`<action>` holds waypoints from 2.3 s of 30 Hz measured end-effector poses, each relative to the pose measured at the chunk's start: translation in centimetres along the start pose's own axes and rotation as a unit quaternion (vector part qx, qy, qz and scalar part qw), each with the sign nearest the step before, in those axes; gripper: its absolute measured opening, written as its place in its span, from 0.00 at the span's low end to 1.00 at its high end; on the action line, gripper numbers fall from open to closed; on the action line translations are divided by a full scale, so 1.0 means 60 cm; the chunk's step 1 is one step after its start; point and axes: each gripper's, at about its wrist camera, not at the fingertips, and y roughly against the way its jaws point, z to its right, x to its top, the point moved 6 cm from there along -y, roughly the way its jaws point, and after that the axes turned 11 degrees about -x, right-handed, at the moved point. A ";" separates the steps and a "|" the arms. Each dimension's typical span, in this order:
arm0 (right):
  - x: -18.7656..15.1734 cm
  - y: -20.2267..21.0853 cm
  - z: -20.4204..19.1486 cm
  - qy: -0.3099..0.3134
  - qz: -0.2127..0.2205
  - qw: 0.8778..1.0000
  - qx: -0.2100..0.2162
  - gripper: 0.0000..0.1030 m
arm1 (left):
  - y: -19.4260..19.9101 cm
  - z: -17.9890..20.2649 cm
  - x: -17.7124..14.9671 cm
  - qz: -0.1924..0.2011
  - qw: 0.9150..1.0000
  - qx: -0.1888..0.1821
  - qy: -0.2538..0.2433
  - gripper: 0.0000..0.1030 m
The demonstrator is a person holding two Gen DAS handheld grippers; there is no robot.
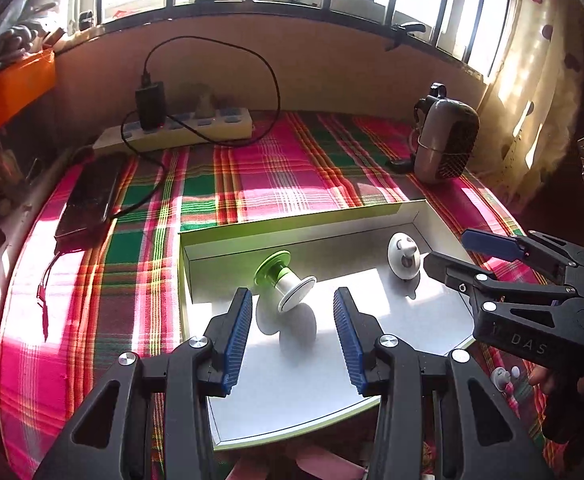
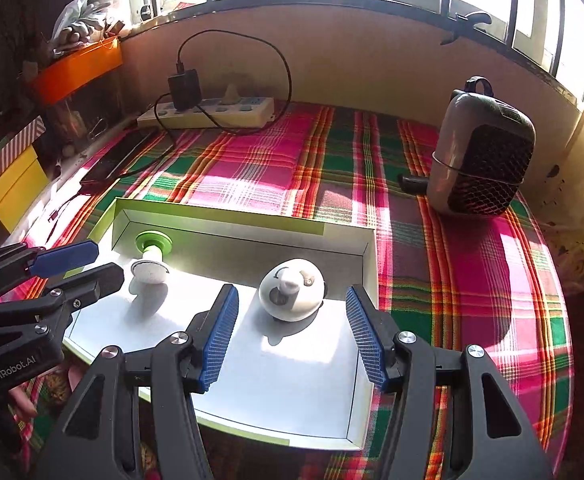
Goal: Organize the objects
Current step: 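Open the right gripper to release the dome and withdraw, then move the right gripper to the black cylinder while the left approaches a pink clip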
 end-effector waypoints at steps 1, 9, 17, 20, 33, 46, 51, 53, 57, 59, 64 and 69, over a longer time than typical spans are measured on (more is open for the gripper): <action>-0.004 0.008 0.002 -0.002 0.003 1.000 0.000 0.55 | 0.008 0.001 -0.004 0.004 1.000 0.001 0.000 0.39; -0.049 0.061 0.020 -0.026 0.016 1.000 0.002 0.55 | 0.078 0.003 -0.044 0.034 0.999 0.007 0.002 0.39; -0.101 0.095 0.035 -0.051 0.017 0.999 0.001 0.55 | 0.122 -0.006 -0.089 0.047 0.999 0.004 0.023 0.39; -0.119 0.108 0.035 -0.050 0.021 0.999 0.002 0.55 | 0.131 -0.013 -0.116 0.044 0.999 0.003 0.026 0.39; -0.195 0.129 0.038 -0.059 0.019 0.998 0.014 0.55 | 0.135 -0.038 -0.196 0.024 0.999 0.001 0.043 0.39; -0.239 0.124 0.018 -0.046 -0.002 0.999 0.028 0.55 | 0.116 -0.048 -0.210 0.009 0.998 0.002 0.054 0.39; -0.235 0.118 -0.008 -0.042 -0.009 0.998 0.039 0.55 | 0.108 -0.049 -0.208 0.006 0.999 -0.001 0.052 0.39; -0.232 0.118 -0.019 -0.036 -0.008 0.999 0.040 0.55 | 0.105 -0.049 -0.209 0.003 0.999 -0.002 0.052 0.39; -0.225 0.120 -0.029 -0.041 -0.008 0.998 0.043 0.55 | 0.104 -0.046 -0.208 0.003 0.999 -0.009 0.050 0.39; -0.221 0.121 -0.029 -0.052 -0.010 0.998 0.046 0.55 | 0.103 -0.046 -0.207 0.002 0.999 -0.012 0.050 0.39; -0.207 0.113 -0.024 -0.085 -0.022 0.995 0.043 0.55 | 0.098 -0.039 -0.206 -0.004 0.999 -0.020 0.044 0.39; -0.195 0.106 -0.039 -0.094 -0.034 0.994 0.037 0.56 | 0.093 -0.030 -0.205 -0.009 0.999 -0.028 0.034 0.39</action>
